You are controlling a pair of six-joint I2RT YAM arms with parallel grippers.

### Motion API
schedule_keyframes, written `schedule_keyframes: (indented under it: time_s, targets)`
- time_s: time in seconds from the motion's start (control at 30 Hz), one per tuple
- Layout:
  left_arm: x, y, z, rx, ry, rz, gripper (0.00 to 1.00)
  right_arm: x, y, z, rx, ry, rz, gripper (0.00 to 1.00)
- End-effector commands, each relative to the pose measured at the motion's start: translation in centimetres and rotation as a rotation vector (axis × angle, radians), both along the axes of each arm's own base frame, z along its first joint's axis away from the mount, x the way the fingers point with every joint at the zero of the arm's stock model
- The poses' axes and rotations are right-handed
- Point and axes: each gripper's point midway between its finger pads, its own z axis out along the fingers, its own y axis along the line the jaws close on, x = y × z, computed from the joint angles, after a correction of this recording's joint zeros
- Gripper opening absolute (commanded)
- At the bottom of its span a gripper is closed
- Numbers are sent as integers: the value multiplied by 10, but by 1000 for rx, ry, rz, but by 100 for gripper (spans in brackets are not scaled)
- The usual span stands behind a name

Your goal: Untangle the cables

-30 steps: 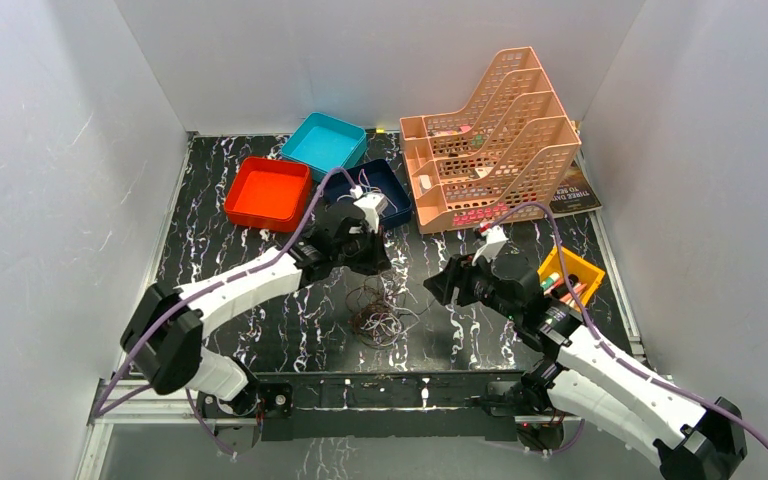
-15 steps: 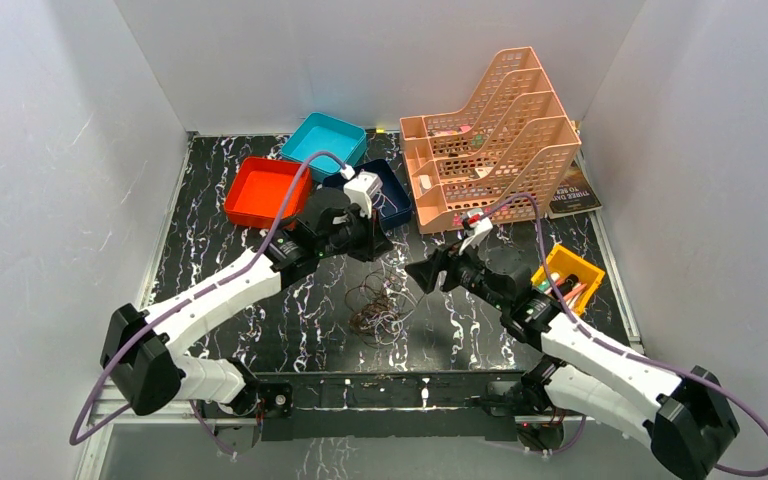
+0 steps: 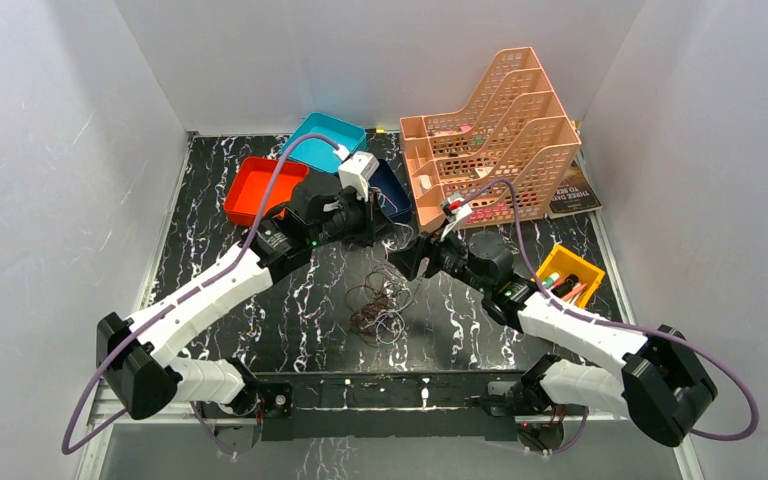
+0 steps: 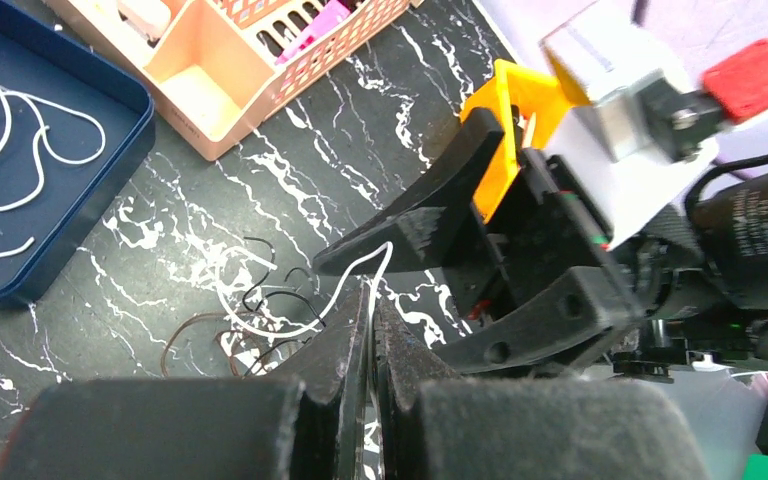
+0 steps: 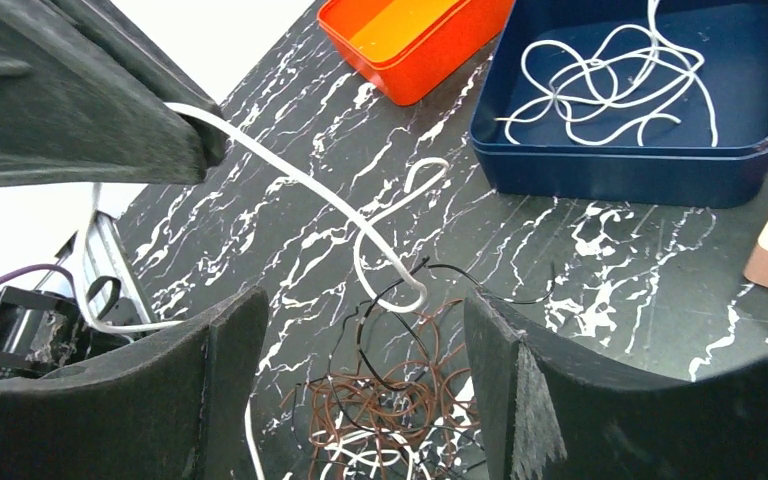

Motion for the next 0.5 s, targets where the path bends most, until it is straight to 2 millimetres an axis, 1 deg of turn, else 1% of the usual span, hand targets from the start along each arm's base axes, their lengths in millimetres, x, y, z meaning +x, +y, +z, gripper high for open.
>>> schedule_keyframes:
  time_s: [0.0, 0.03, 0.1, 0.2, 0.3, 0.47]
  targets:
    - [-8, 3, 48, -78, -67, -27, 0, 4, 17, 39, 103, -70, 45, 79]
    - [-9, 2, 51, -86, -69, -33, 0, 6, 17, 39, 109, -71, 39, 79]
    - [-10, 1, 57, -97, -73, -41, 0, 11, 18, 30, 106, -46, 16, 79]
    - [-11, 2, 66, -106, -83, -40, 0, 20, 15, 16, 93, -4, -40, 75]
    - [-10, 7, 73, -103, -95, -20, 0, 27, 10, -2, 73, 46, -98, 64]
    - [-6, 18, 89, -104, -133, 35, 0, 24, 4, -32, 41, 106, -122, 39]
